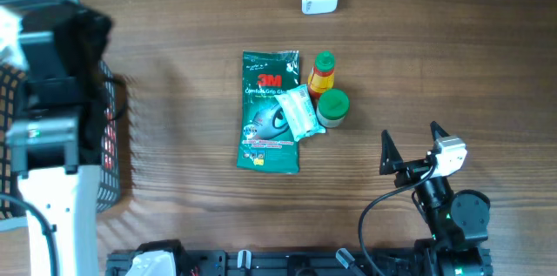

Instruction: Scan the item barcode

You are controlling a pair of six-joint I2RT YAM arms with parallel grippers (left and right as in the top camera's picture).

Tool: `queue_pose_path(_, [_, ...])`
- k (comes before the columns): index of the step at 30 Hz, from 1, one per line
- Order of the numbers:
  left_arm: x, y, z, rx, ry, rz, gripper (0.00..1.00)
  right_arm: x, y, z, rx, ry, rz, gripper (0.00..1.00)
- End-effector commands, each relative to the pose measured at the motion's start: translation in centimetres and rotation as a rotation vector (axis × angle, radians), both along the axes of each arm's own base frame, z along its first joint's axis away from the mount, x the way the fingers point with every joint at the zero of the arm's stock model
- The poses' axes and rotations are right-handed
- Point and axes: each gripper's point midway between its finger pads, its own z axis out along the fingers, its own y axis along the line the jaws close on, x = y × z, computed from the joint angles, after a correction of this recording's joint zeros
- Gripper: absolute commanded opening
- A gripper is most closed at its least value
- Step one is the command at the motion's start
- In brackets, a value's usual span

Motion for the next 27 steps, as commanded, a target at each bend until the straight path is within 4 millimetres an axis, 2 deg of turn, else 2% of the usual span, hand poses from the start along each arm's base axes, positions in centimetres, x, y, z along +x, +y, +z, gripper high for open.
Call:
queue_pose_path(1, [-2.2,5.2,-3.0,-0.179,-0.001,0.227,0.99,0.0,-0.2,0.1,0.013,-0.002,-0.013,1.0])
queue_pose_path(3, [-2.2,6.6,-4.8,-0.264,0.019,0.257,0.98,0.0,-0.2,0.1,0.013,-0.002,-0.013,1.0])
queue_pose_path(7, [-0.6,9.2,-8.9,-0.415,0.066,0.249,0.95,0.0,-0.2,0.1,0.013,-0.002,-0.013,1.0])
queue_pose_path(11, [1.4,10.9,-12.8,-0.499,0.112,0.247,0.84,0.0,-0.2,0.1,0.013,-0.002,-0.013,1.0])
queue_pose_path(13, [2.3,11.7,-15.5,-0.529,0.153,0.27,0.83,0.0,-0.2,0.1,0.013,-0.002,-0.013,1.0])
queue_pose_path(21, [5.0,13.2,-23.4,-0.612,0.24,0.317,0.81,0.0,-0.2,0.1,0.013,-0.002,-0.013,1.0])
queue_pose_path(27, [7.4,13.1,-28.9,-0.678,0.273,0.278,0.79,0.0,-0.2,0.1,0.013,-0.002,-0.013,1.0])
